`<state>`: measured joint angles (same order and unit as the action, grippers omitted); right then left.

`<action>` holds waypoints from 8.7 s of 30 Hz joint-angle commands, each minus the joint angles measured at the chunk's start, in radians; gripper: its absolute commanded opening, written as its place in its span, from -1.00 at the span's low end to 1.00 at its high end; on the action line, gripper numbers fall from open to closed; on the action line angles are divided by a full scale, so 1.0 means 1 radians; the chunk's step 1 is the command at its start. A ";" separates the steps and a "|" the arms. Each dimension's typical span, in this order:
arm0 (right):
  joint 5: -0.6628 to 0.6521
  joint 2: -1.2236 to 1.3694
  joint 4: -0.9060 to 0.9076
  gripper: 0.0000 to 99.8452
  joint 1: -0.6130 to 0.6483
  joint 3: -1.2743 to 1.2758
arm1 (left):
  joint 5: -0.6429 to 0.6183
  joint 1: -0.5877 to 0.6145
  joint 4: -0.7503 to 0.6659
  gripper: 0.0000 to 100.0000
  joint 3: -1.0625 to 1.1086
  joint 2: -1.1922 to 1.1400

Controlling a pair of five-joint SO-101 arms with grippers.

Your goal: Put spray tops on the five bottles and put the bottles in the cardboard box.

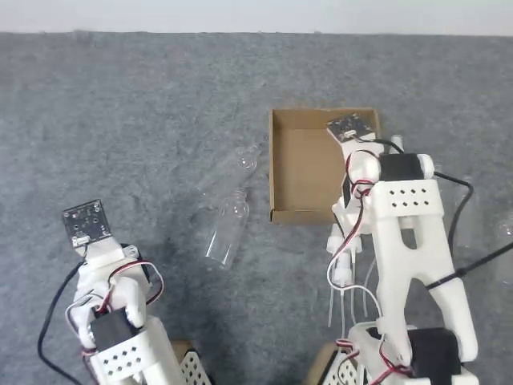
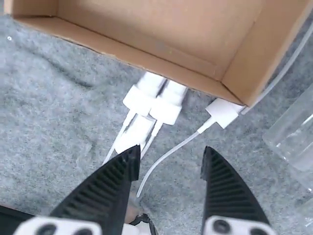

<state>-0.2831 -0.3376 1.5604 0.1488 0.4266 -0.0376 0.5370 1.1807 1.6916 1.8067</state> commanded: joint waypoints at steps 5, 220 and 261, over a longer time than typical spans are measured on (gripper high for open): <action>-0.015 -0.041 0.039 -0.64 -0.048 -0.141 | 0.003 -0.002 -0.031 -0.97 -0.007 0.017; 0.028 -0.113 -0.354 -0.67 0.124 0.526 | 0.005 -0.002 -0.023 -0.97 -0.007 0.015; 0.273 -0.071 -0.292 -0.90 0.582 0.068 | 0.005 -0.002 -0.023 -0.97 -0.007 0.015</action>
<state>-0.0591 -0.4112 1.2582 0.7135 0.6214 -0.0361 0.5370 1.1807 1.6916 1.8067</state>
